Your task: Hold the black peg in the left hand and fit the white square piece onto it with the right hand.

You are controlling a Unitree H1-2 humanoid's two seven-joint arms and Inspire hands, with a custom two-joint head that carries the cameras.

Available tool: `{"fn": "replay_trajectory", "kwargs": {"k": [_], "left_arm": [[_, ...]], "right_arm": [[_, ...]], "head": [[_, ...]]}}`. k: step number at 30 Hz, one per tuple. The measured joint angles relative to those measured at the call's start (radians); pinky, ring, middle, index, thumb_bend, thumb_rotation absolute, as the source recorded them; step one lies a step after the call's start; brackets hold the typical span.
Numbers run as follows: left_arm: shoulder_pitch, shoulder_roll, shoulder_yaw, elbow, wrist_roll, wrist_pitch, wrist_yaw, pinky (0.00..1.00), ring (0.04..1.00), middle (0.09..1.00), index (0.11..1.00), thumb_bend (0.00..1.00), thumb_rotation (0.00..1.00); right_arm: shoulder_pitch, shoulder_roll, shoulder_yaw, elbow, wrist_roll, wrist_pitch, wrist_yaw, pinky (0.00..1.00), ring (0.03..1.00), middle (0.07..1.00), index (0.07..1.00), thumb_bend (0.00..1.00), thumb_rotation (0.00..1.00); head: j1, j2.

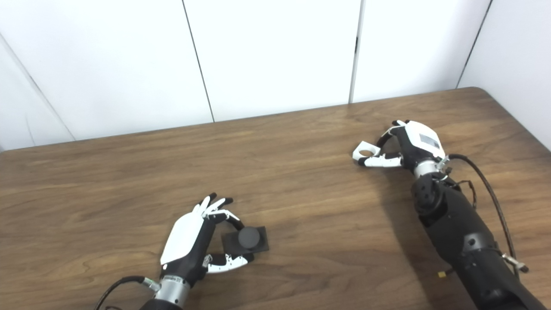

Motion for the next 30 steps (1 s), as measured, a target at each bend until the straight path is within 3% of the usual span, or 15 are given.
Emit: {"fn": "replay_trajectory", "kwargs": {"k": [15, 30], "left_arm": [[-0.006, -0.009, 0.006, 0.008, 0.001, 0.002, 0.0, 1.0, 1.0, 0.9, 0.488, 0.52, 0.07], [-0.008, -0.014, 0.008, 0.014, 0.0, 0.002, 0.002, 1.0, 1.0, 0.901, 0.488, 0.52, 0.07]], "right_arm": [[-0.039, -0.038, 0.071, 0.005, -0.051, 0.016, 0.057, 0.98, 0.987, 0.929, 0.653, 0.93, 0.49], [-0.074, -0.046, 0.096, 0.005, -0.051, 0.028, 0.112, 0.98, 0.975, 0.896, 0.581, 0.84, 0.28]], "head": [[0.003, 0.005], [0.003, 0.002]]}}
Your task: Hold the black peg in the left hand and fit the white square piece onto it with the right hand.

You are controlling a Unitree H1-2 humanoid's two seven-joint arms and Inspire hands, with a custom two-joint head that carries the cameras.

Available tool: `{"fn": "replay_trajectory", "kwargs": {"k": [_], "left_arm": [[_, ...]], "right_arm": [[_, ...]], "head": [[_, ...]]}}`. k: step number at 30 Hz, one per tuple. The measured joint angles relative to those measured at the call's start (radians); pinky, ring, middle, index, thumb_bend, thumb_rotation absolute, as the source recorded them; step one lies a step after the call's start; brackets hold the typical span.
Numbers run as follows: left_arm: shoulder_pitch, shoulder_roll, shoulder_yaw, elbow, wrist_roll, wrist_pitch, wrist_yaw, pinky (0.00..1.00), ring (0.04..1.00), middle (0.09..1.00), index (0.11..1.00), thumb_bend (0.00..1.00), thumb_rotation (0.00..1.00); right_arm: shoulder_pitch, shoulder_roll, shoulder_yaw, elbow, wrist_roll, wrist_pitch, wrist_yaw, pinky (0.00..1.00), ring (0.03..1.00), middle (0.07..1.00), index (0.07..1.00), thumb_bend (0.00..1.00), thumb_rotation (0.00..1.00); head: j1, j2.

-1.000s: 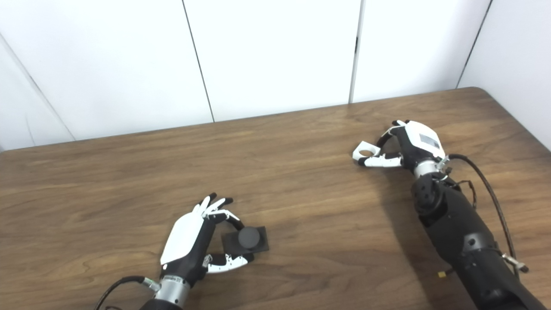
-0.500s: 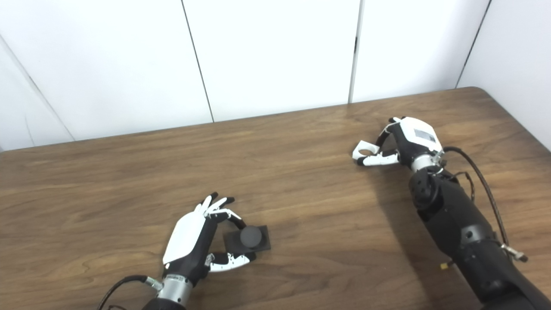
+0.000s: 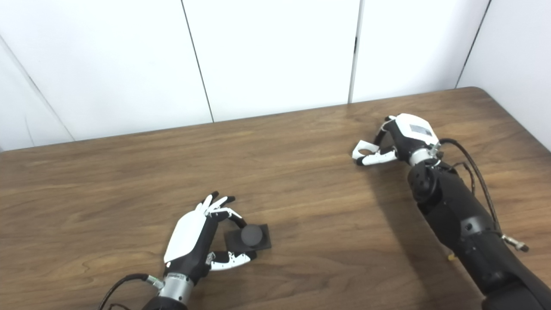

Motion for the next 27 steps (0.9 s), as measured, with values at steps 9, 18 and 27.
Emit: {"fn": "replay_trajectory", "kwargs": {"k": [9, 18, 27], "left_arm": [[0.0, -0.002, 0.0, 0.0, 0.003, 0.001, 0.0, 1.0, 1.0, 0.901, 0.488, 0.52, 0.07], [0.0, -0.004, 0.0, 0.001, 0.002, 0.001, 0.0, 1.0, 1.0, 0.901, 0.488, 0.52, 0.07], [0.0, -0.004, 0.0, 0.001, 0.003, 0.001, 0.0, 1.0, 1.0, 0.9, 0.488, 0.52, 0.07]], "right_arm": [[-0.007, 0.001, 0.004, -0.006, 0.012, -0.037, 0.0, 0.99, 0.978, 0.895, 0.491, 0.53, 0.15], [-0.002, 0.001, 0.003, -0.019, 0.012, -0.036, 0.0, 1.0, 0.978, 0.891, 0.49, 0.52, 0.16], [-0.001, 0.001, 0.003, -0.018, 0.012, -0.035, 0.0, 0.98, 0.978, 0.892, 0.49, 0.52, 0.16]], "head": [[-0.002, 0.0], [0.0, 0.0], [-0.002, -0.002]]}}
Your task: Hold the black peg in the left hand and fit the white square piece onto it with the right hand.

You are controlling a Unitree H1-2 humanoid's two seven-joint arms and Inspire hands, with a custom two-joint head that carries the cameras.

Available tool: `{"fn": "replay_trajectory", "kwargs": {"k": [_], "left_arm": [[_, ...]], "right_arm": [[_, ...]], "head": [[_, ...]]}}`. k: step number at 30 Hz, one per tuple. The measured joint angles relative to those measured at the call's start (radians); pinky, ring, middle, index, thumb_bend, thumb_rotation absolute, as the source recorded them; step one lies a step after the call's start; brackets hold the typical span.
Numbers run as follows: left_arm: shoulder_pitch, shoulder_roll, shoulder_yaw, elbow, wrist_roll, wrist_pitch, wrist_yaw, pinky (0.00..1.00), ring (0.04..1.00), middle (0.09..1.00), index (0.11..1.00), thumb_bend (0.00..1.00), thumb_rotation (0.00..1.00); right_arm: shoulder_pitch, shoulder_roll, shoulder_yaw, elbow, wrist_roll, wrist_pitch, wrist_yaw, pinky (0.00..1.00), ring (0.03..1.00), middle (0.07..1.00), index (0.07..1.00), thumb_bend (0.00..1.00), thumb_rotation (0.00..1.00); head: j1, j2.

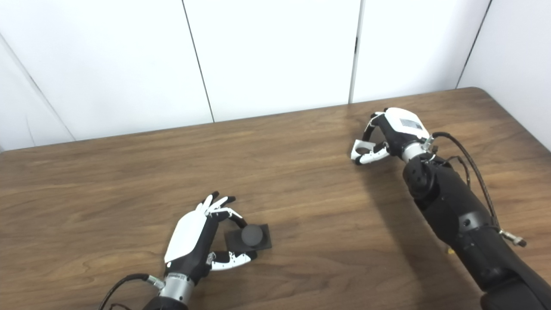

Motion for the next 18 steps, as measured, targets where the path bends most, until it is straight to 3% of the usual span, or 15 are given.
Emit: {"fn": "replay_trajectory", "kwargs": {"k": [18], "left_arm": [[-0.001, -0.004, 0.0, 0.007, 0.0, -0.001, 0.01, 1.0, 1.0, 0.898, 0.488, 0.52, 0.07]], "right_arm": [[0.001, 0.0, -0.002, -0.001, 0.001, 0.0, 0.002, 0.98, 0.985, 0.892, 0.489, 0.52, 0.16]], "head": [[-0.008, -0.008]]}}
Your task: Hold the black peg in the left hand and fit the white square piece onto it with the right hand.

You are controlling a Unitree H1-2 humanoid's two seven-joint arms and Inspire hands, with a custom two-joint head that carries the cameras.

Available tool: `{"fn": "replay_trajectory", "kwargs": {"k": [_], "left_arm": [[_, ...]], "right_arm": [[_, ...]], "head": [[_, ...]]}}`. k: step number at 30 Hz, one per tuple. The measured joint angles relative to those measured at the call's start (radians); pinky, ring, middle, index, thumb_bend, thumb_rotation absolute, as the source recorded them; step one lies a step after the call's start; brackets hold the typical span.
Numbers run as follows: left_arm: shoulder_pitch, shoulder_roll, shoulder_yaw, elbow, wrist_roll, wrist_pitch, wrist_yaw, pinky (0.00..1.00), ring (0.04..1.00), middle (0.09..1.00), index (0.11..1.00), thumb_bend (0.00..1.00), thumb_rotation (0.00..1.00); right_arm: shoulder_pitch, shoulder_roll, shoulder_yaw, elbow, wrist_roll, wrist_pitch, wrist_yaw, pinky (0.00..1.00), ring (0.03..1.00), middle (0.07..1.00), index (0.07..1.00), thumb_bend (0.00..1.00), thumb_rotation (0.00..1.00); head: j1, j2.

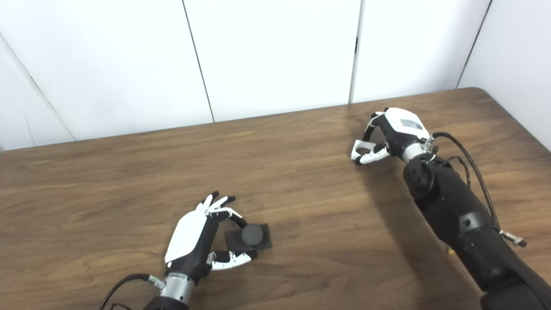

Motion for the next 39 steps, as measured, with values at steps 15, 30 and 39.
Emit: {"fn": "replay_trajectory", "kwargs": {"k": [15, 30, 39], "left_arm": [[-0.001, -0.002, -0.002, 0.003, 0.001, 0.0, 0.009, 1.0, 1.0, 0.899, 0.488, 0.52, 0.07], [-0.005, -0.009, -0.003, 0.012, -0.001, -0.001, 0.015, 1.0, 1.0, 0.9, 0.488, 0.52, 0.07], [-0.005, -0.009, -0.003, 0.015, 0.0, -0.001, 0.021, 1.0, 1.0, 0.901, 0.488, 0.52, 0.07]], "right_arm": [[0.004, -0.002, -0.005, -0.003, 0.001, -0.003, -0.001, 0.97, 0.981, 0.878, 0.488, 0.52, 0.16], [0.077, -0.018, -0.029, -0.163, -0.02, 0.042, 0.033, 1.0, 0.99, 0.887, 0.492, 0.52, 0.15], [0.137, -0.021, -0.029, -0.311, -0.06, 0.084, 0.108, 1.0, 1.0, 0.906, 0.492, 0.52, 0.15]], "head": [[-0.002, -0.005], [-0.003, -0.014], [-0.003, -0.021]]}}
